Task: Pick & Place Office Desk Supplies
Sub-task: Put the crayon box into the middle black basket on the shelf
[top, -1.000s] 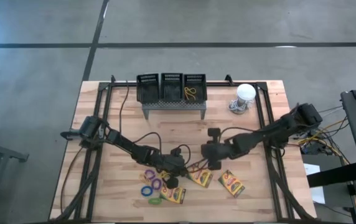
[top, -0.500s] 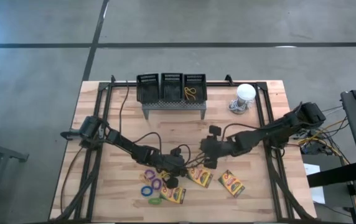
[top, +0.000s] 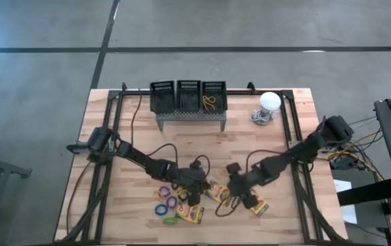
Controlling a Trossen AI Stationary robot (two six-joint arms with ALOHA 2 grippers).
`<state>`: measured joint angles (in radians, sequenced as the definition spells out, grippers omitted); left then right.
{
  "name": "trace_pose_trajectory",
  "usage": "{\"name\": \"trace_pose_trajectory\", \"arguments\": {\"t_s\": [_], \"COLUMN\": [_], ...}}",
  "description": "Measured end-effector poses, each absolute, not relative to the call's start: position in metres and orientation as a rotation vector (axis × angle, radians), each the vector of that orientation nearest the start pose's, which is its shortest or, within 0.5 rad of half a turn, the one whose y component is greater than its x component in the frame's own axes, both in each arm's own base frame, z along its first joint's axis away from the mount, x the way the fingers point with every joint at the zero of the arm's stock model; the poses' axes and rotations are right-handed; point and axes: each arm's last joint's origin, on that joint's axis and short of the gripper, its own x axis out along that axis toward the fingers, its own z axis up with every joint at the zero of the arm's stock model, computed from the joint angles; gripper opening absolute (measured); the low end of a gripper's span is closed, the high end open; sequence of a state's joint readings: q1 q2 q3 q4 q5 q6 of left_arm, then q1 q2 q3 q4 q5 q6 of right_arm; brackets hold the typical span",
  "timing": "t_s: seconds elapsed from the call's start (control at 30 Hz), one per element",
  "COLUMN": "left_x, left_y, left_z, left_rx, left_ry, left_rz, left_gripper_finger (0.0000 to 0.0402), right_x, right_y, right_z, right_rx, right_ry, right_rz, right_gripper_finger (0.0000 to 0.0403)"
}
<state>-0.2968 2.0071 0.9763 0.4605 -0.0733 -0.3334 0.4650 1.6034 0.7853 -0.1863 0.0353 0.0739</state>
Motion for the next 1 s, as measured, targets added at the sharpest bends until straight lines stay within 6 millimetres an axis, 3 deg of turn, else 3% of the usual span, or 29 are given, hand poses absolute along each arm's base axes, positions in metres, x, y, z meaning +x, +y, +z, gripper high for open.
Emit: {"name": "trace_pose_trajectory", "arguments": {"t_s": [0.33, 0.63, 1.0], "left_x": [0.368, 0.372, 0.372], "left_y": [-0.104, -0.100, -0.099], "left_z": [0.096, 0.093, 0.093], "left_rx": [-0.227, -0.249, -0.256], "left_ry": [0.649, 0.662, 0.663], "left_rz": [-0.107, -0.121, -0.116], "left_gripper_finger": [0.0029, 0.0005, 0.0005], "right_x": [0.256, 0.260, 0.268], "right_y": [0.154, 0.157, 0.156], "right_z": [0.132, 0.120, 0.124], "right_rx": [-0.468, -0.574, -0.662], "right_ry": [0.922, 0.929, 0.817], "right_rz": [0.255, 0.284, 0.128], "right_gripper_finger": [0.0194, 0.0194, 0.0194]}}
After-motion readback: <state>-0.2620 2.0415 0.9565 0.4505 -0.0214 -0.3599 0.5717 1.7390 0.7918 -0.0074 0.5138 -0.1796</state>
